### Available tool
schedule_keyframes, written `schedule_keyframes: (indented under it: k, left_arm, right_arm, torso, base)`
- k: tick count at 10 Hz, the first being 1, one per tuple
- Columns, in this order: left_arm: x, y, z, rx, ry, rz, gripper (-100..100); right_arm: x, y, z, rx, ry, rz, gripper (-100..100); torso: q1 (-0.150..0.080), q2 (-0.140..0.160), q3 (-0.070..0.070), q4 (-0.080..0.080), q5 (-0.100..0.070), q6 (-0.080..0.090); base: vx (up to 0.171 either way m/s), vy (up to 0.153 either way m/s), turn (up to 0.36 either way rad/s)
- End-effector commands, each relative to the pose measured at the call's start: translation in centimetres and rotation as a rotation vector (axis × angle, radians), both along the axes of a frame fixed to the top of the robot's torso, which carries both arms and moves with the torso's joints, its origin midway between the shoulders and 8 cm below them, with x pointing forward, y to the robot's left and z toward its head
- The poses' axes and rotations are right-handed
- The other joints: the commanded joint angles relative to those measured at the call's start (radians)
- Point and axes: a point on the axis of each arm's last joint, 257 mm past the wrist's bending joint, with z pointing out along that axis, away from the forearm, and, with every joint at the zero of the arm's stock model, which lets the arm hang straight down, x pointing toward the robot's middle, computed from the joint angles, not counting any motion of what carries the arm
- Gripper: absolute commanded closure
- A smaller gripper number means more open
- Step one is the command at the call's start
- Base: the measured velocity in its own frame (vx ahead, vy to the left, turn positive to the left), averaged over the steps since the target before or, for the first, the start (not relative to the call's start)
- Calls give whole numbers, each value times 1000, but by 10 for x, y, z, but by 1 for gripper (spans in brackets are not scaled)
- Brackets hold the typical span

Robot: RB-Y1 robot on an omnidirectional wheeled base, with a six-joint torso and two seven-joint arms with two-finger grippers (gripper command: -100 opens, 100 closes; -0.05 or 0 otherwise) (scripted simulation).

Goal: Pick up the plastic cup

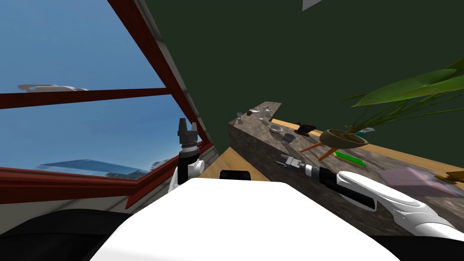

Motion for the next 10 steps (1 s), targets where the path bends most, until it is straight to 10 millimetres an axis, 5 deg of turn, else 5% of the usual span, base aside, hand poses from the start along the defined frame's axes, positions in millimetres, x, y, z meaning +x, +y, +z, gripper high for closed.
schedule_keyframes:
  k: [1,10]
  left_arm:
    - [0,0,0,0,0,0,0]
    - [0,0,0,0,0,0,0]
  right_arm:
    - [-1,-14,0,-59,18,22,-100]
    - [-15,-139,16,-451,129,116,-100]
  torso:
    - [0,0,0,0,0,0]
    - [0,1,1,0,0,1]
  base:
    - [11,4,63]
    - [0,2,106]
